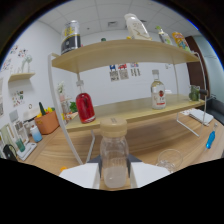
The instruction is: Make me a cup of Mount Fuji.
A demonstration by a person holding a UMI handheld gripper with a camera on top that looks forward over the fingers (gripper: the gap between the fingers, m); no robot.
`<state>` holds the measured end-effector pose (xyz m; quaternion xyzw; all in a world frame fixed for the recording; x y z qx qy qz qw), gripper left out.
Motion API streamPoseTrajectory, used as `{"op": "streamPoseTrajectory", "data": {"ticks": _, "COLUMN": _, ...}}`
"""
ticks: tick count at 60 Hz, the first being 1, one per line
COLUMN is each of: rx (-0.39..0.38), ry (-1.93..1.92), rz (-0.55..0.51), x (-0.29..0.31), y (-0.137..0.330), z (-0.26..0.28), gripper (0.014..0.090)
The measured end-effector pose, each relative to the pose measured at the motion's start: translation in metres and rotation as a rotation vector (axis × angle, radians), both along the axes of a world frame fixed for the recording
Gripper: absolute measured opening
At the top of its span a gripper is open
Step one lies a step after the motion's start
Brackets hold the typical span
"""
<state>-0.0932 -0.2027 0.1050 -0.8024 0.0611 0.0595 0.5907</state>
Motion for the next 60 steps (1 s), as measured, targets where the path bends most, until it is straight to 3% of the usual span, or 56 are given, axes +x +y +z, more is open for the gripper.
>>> {"op": "streamPoseTrajectory", "data": {"ticks": 17, "rx": -0.050, "ry": -0.127, "rz": 0.056, "x": -0.016, "y": 0.000, "z": -0.041, "gripper": 0.0411}}
{"op": "streamPoseTrajectory", "data": {"ticks": 27, "rx": -0.036, "ry": -0.139, "rz": 0.070, "x": -0.017, "y": -0.008, "z": -0.041, "gripper": 0.0422}}
{"op": "streamPoseTrajectory", "data": {"ticks": 34, "rx": -0.067, "ry": -0.125, "rz": 0.079, "x": -0.019, "y": -0.016, "z": -0.044, "gripper": 0.0439}}
{"op": "streamPoseTrajectory", "data": {"ticks": 39, "rx": -0.127, "ry": -0.110, "rz": 0.090, "x": -0.019, "y": -0.023, "z": -0.050, "gripper": 0.0623}}
{"op": "streamPoseTrajectory", "data": {"ticks": 42, "rx": -0.163, "ry": -0.092, "rz": 0.105, "x": -0.020, "y": -0.028, "z": -0.050, "gripper": 0.0853}}
{"op": "streamPoseTrajectory", "data": {"ticks": 52, "rx": -0.161, "ry": -0.090, "rz": 0.098, "x": -0.005, "y": -0.052, "z": -0.015, "gripper": 0.0848}}
{"op": "streamPoseTrajectory", "data": {"ticks": 60, "rx": -0.214, "ry": -0.142, "rz": 0.056, "x": 0.025, "y": -0.076, "z": 0.010, "gripper": 0.0848}}
